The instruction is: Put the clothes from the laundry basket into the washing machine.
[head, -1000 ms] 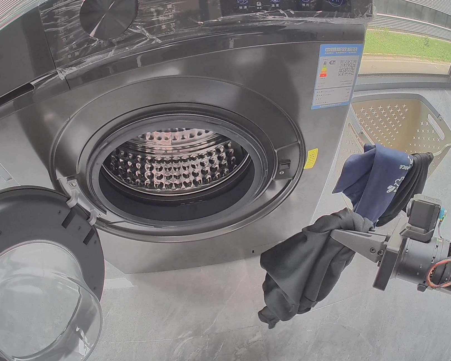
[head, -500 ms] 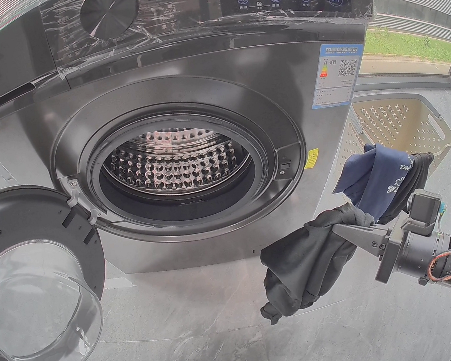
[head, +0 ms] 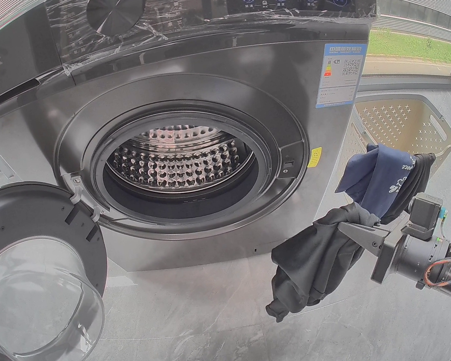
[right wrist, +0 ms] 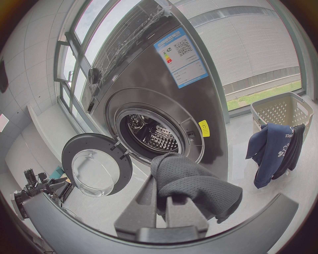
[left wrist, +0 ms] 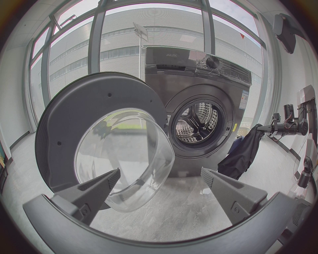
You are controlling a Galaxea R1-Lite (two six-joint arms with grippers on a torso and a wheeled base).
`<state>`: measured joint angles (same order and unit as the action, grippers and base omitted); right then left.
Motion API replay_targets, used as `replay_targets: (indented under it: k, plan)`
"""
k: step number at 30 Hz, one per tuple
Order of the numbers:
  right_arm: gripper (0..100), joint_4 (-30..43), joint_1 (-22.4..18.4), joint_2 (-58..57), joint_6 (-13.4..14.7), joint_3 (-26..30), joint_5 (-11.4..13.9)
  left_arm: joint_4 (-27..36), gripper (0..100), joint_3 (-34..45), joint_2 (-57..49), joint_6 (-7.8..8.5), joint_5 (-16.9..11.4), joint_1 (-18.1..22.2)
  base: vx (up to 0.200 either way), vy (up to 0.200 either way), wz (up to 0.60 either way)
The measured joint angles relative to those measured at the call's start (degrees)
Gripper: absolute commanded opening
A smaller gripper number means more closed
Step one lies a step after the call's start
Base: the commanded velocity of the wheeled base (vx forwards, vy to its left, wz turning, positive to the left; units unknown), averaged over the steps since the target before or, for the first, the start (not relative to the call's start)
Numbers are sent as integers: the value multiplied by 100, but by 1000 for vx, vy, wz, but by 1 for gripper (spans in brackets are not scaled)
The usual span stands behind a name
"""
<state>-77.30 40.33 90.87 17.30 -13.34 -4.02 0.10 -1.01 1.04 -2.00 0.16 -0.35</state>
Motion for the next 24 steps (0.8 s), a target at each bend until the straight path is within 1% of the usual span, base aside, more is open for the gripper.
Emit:
replay_targets:
  k: [2, 3, 4, 10, 13, 16, 19, 21, 24]
  plan:
    - [0, -2, 178, 11, -33, -17, -238, 0, 100, 0, -2, 1, 0, 0, 0, 200, 0]
    - [0, -10, 236, 12, -46, -28, -306, -2, 100, 0, -2, 1, -2, 0, 0, 200, 0]
    - [0, -16, 284, 17, -63, -41, -352, 0, 100, 0, -2, 1, 0, 5, 0, 0, 0]
    - [0, -40, 545, 34, -105, -72, -405, 0, 100, 0, 0, 12, -2, 0, 0, 0, 0]
    - [0, -49, 656, 89, -173, -105, -539, -2, 100, 0, 0, 30, 0, 5, 0, 0, 0]
    - [0, -87, 727, 218, -268, -260, -809, -12, 100, 0, 0, 50, 0, 5, 0, 0, 0]
    - [0, -104, 798, 340, -296, -505, -994, -10, 100, 0, 0, 88, -9, 9, 0, 0, 0]
    - [0, -108, 835, 419, -305, -629, -1056, -10, 100, 0, 0, 105, -11, 9, 0, 0, 0]
    - [0, -108, 881, 538, -313, -848, -1075, -10, 100, 0, 0, 157, -18, 15, 0, 0, 0]
